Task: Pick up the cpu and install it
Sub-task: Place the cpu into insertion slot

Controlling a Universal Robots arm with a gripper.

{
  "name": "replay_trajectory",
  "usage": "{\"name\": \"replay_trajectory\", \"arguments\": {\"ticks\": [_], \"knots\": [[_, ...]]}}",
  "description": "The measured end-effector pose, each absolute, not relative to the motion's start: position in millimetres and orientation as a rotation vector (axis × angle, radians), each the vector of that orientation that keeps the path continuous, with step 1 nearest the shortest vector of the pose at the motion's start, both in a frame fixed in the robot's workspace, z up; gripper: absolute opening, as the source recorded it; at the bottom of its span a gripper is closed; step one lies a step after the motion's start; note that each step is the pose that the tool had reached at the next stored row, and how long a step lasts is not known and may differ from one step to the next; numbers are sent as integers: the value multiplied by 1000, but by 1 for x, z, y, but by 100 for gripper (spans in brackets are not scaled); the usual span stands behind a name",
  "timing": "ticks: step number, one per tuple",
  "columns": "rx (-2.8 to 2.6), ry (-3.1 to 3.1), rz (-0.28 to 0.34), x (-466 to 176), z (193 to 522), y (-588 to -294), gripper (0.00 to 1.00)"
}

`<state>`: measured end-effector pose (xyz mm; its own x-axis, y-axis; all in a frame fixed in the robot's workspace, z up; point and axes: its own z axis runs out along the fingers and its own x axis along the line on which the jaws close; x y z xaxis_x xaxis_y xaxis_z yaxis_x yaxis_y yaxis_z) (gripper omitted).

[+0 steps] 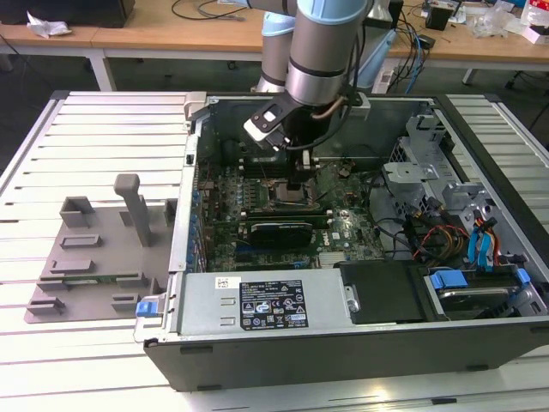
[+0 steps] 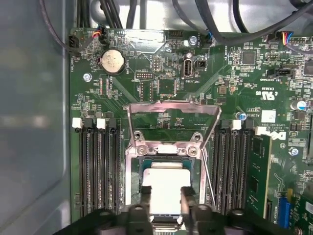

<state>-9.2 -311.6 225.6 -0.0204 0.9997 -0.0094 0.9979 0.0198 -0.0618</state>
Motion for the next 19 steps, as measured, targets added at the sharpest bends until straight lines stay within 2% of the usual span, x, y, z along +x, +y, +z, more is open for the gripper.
{"name": "replay_trajectory", "arguments": {"ticks": [1,2,3,19], "knots": [[-2173,-2217,79,-9,228,-312,30],[-2173,-2217,79,-9,229,-312,24],[-2173,-2217,79,-9,231,-312,12],[-2173,-2217,79,-9,259,-312,11]]}}
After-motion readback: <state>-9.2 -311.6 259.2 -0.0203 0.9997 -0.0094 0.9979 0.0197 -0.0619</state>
